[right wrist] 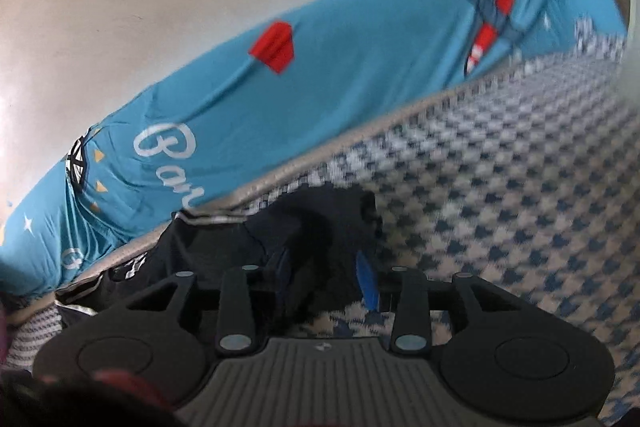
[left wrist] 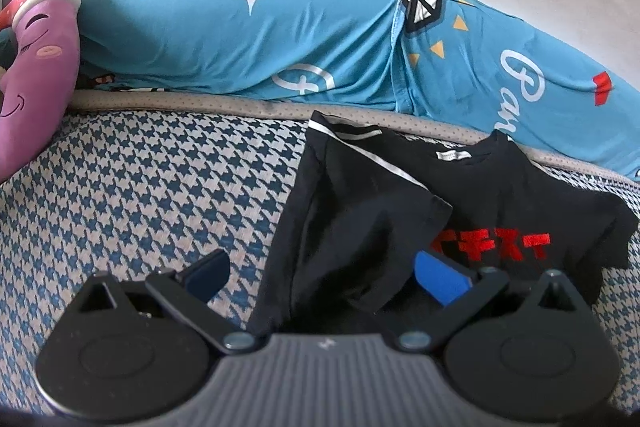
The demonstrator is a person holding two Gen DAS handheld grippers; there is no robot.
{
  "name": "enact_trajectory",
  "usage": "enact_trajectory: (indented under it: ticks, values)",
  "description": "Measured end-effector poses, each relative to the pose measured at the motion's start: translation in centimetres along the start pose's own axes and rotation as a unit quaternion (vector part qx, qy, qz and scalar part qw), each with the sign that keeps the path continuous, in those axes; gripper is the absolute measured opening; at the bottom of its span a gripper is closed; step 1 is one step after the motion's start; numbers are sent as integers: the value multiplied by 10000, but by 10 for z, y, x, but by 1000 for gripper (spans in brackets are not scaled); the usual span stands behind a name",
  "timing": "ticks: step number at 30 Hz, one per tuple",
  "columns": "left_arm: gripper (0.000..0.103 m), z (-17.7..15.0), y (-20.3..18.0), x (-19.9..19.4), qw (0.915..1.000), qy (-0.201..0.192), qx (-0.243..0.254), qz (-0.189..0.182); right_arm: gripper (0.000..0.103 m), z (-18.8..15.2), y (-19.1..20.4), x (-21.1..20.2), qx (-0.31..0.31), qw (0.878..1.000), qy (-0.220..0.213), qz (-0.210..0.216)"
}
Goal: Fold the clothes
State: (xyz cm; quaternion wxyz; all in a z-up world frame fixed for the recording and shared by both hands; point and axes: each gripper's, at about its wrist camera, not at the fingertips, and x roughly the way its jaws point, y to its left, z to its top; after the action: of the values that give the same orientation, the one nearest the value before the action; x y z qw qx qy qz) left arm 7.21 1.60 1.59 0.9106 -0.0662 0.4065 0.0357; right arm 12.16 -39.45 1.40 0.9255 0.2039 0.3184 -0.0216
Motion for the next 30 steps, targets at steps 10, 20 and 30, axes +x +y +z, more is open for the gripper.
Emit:
enact_trajectory:
  ticks: [10, 20, 30]
  values:
    - [103, 1, 0, 5, 10000, 64, 0, 34, 38, -12, -26, 32, 1122, 9927, 377, 228]
    - [103, 3, 4, 6, 9999, 66, -39, 86, 10, -8, -9, 30, 866, 9952, -182, 414]
    - [103, 6, 9, 5, 9998, 27, -142, 132, 9, -26, 95, -11, -1822, 9575, -10, 2237]
